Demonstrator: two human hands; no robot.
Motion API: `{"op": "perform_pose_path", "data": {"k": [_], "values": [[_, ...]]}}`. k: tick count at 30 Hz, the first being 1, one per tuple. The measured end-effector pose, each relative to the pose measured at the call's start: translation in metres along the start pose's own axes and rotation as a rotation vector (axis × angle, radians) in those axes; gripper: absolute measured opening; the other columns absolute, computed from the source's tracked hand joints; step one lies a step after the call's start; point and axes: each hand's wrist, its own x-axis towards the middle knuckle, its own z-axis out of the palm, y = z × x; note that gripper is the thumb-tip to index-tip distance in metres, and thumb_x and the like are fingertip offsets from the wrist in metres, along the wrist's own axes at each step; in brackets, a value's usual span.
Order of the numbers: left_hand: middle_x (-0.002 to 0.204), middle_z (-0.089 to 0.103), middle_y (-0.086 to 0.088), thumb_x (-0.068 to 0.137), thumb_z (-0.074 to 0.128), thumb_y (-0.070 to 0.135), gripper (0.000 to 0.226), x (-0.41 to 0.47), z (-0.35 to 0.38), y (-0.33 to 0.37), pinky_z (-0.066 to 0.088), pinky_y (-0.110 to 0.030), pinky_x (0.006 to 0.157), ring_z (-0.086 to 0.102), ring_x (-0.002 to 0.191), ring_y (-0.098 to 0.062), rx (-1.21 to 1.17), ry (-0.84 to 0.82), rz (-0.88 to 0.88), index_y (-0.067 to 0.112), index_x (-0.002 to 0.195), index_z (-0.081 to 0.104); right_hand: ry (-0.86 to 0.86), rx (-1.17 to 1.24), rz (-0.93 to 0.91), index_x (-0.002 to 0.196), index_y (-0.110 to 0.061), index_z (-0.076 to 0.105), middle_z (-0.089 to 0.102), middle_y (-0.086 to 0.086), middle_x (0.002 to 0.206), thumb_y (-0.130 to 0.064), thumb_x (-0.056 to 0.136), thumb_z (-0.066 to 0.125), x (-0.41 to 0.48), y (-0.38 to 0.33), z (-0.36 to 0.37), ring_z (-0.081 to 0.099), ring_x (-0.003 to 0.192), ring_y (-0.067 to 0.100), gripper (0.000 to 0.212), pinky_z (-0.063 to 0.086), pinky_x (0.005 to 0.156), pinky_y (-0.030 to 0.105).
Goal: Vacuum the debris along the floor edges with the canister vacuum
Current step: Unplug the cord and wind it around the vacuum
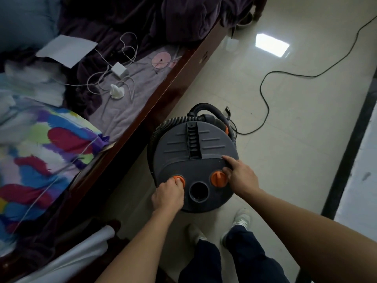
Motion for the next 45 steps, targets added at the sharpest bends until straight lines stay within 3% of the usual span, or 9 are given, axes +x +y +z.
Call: {"op": "perform_pose_path", "data": {"k": [8,12,15,20,31,36,40,45], "values": [[0.107,0.066,-0.009,0.099,0.028,0.040,0.044,-0.004,-0.020,0.008,0.037,-0.034,0.073,0.061,0.097,-0.028,0.203,-0.099,0.011,0.016,0.109,0.063,-0.162,-0.026,0.055,0.139,-0.035,0.046,0.061,0.005,0.127,-0.039,0.099,0.047,0.006,0.003,-0.013,0.059,0.112,0.026,0.041,0.050,0.086,0.038],[0.110,0.066,-0.005,0.096,0.036,0.040,0.034,-0.010,-0.048,0.027,0.038,-0.033,0.070,0.061,0.099,-0.025,0.287,-0.088,0.098,0.020,0.110,0.060,-0.221,-0.116,0.085,0.128,-0.028,0.055,0.066,0.004,0.119,-0.043,0.096,0.050,-0.006,0.021,-0.042,0.062,0.104,0.024,0.036,0.045,0.072,0.031],[0.110,0.065,-0.006,0.096,0.039,0.040,0.031,-0.016,-0.077,0.067,0.038,-0.034,0.070,0.060,0.100,-0.026,0.319,-0.082,0.195,0.020,0.109,0.058,-0.183,-0.138,0.118,0.129,-0.026,0.054,0.066,0.004,0.122,-0.042,0.097,0.048,-0.015,0.041,-0.082,0.061,0.109,0.024,0.037,0.046,0.076,0.032],[0.111,0.064,-0.007,0.096,0.041,0.036,0.029,-0.029,-0.124,0.170,0.040,-0.034,0.073,0.059,0.101,-0.027,0.297,-0.079,0.365,0.018,0.109,0.059,-0.110,-0.129,0.218,0.136,-0.023,0.051,0.061,0.004,0.133,-0.040,0.097,0.050,-0.013,0.088,-0.174,0.056,0.121,0.025,0.042,0.045,0.092,0.033],[0.101,0.065,-0.005,0.093,0.042,0.036,0.027,-0.016,-0.141,0.453,0.040,-0.032,0.066,0.054,0.081,-0.023,0.337,-0.052,0.509,0.017,0.099,0.060,-0.045,-0.008,0.311,0.132,-0.021,0.056,0.059,0.006,0.133,-0.035,0.094,0.053,0.079,0.233,-0.373,0.055,0.121,0.025,0.040,0.044,0.092,0.033],[0.103,0.064,-0.006,0.091,0.043,0.036,0.026,-0.014,-0.143,0.578,0.045,-0.033,0.073,0.060,0.091,-0.027,0.336,-0.077,0.545,0.018,0.101,0.059,0.000,-0.020,0.328,0.130,-0.019,0.058,0.060,0.007,0.133,-0.035,0.094,0.054,0.123,0.295,-0.483,0.056,0.120,0.026,0.040,0.045,0.093,0.032],[0.109,0.064,-0.007,0.091,0.045,0.037,0.028,0.002,-0.163,0.666,0.051,-0.036,0.083,0.060,0.098,-0.029,0.325,-0.062,0.563,0.017,0.105,0.060,0.084,-0.017,0.338,0.132,-0.022,0.057,0.061,0.005,0.132,-0.037,0.094,0.052,0.164,0.323,-0.565,0.057,0.118,0.025,0.041,0.042,0.083,0.031],[0.110,0.065,-0.009,0.090,0.045,0.035,0.028,0.050,-0.184,0.772,0.048,-0.034,0.081,0.060,0.100,-0.030,0.351,-0.038,0.607,0.017,0.104,0.060,0.118,-0.007,0.321,0.133,-0.019,0.057,0.060,0.008,0.133,-0.035,0.095,0.052,0.234,0.351,-0.645,0.057,0.118,0.027,0.041,0.041,0.084,0.030]]}}
